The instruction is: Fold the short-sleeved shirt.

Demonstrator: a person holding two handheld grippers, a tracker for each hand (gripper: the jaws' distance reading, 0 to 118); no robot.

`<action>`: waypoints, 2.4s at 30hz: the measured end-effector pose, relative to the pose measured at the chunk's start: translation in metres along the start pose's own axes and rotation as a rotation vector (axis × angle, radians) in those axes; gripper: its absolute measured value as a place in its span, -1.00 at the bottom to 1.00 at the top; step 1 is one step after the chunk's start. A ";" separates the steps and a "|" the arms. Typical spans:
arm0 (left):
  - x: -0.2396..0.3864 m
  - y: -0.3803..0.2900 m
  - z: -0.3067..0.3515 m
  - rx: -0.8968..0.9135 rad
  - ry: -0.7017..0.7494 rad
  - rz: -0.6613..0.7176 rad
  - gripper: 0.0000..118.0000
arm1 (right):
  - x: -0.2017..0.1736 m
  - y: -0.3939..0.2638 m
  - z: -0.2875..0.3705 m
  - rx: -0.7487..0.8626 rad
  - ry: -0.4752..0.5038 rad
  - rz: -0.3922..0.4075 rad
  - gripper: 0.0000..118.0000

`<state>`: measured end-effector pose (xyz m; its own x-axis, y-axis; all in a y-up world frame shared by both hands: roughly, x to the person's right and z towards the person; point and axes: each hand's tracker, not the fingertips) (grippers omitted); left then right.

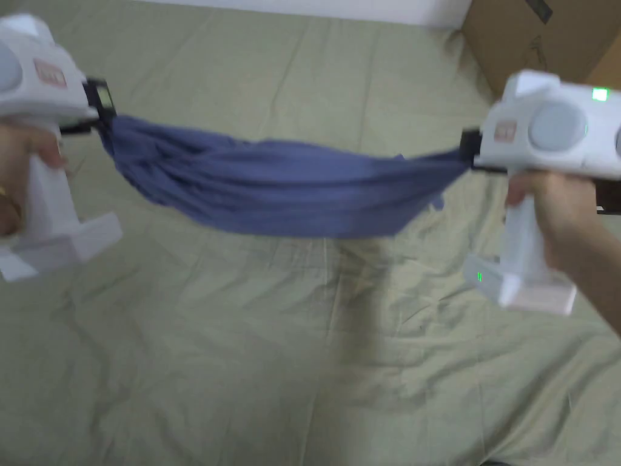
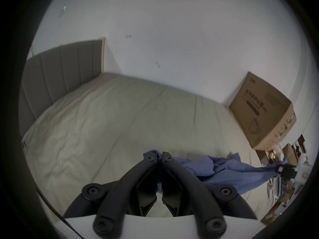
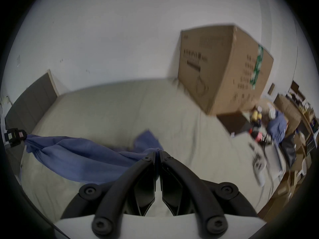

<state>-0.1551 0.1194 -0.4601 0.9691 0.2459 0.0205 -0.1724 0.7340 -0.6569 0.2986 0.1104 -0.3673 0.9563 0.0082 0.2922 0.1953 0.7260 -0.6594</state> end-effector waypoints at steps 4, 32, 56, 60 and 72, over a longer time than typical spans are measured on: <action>-0.027 -0.068 0.018 -0.060 0.013 0.008 -1.00 | 0.027 -0.086 0.019 -0.112 0.074 -0.132 -0.96; -0.044 -0.138 0.184 0.294 0.055 -0.165 0.96 | 0.050 -0.150 0.197 0.315 0.079 0.106 0.84; 0.033 -0.161 0.212 0.453 -0.063 -0.313 -1.00 | -0.020 -0.155 0.239 0.559 0.177 0.077 -1.00; 0.032 -0.161 0.215 0.455 -0.068 -0.300 -1.00 | -0.017 -0.154 0.237 0.546 0.182 0.052 -1.00; 0.008 -0.135 0.190 0.196 -0.072 -0.204 -0.25 | -0.008 -0.160 0.233 0.502 0.187 0.051 -1.00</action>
<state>-0.1572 0.1422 -0.2282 0.9735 0.1199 0.1948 -0.0132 0.8796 -0.4755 0.2093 0.1544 -0.1032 0.9933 -0.0370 0.1098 0.0630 0.9678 -0.2436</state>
